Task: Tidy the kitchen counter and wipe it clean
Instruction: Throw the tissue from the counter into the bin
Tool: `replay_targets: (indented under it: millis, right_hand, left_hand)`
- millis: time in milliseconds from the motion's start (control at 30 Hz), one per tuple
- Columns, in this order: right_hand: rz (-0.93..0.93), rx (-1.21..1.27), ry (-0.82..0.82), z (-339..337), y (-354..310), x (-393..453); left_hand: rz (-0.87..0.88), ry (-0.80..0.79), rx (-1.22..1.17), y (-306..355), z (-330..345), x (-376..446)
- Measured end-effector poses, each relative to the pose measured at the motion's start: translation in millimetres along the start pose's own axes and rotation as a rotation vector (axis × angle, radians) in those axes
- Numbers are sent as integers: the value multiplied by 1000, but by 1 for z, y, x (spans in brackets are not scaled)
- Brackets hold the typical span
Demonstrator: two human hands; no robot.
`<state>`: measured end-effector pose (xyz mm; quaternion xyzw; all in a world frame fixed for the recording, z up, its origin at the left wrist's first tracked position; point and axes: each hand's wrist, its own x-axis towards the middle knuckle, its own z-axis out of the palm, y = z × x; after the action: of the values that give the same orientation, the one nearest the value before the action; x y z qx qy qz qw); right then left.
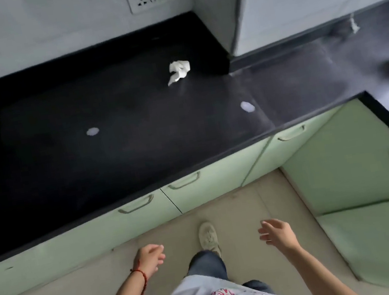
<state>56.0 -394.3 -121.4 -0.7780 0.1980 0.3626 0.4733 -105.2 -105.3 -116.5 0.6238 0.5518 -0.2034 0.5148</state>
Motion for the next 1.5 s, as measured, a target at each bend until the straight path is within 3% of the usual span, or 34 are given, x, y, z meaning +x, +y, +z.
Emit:
replay_targets:
  millis: [100,300,400,500,567,733,933,1167,1367,1500]
  right_hand:
    - [-56,-63,-48,9,-40,9]
    - [-314,-30,-106,12,-141,15]
    - [-380,23,-144,16,-192,20]
    - [-457,19,-186,25,-247,35]
    - [-498,-16,-189,36,-282,52]
    - [-653,-197,-181,66,-366,95]
    - [-929,-606,-40,107,-445,133]
    - [-958,-1125,-22,139,-450,166]
    - [-994,-1134,-34,129,-436,166]
    - [-1002,-1010,-39,109,-424,156]
  left_hand:
    - [104,-26,38,43,1,-1]
    - [518,-118,123,167,10,-19]
    - [688,34,134,216,7,-18]
    - [857,382,332,238,6,6]
    - [806,543,521,242,4,28]
    - [522,610,754,245,8,43]
    - [501,615,773,254,13,47]
    - [520,604,732,250,11,47]
    - [502,628,746,249,12,48]
    - [508,630,749,249,12,46]
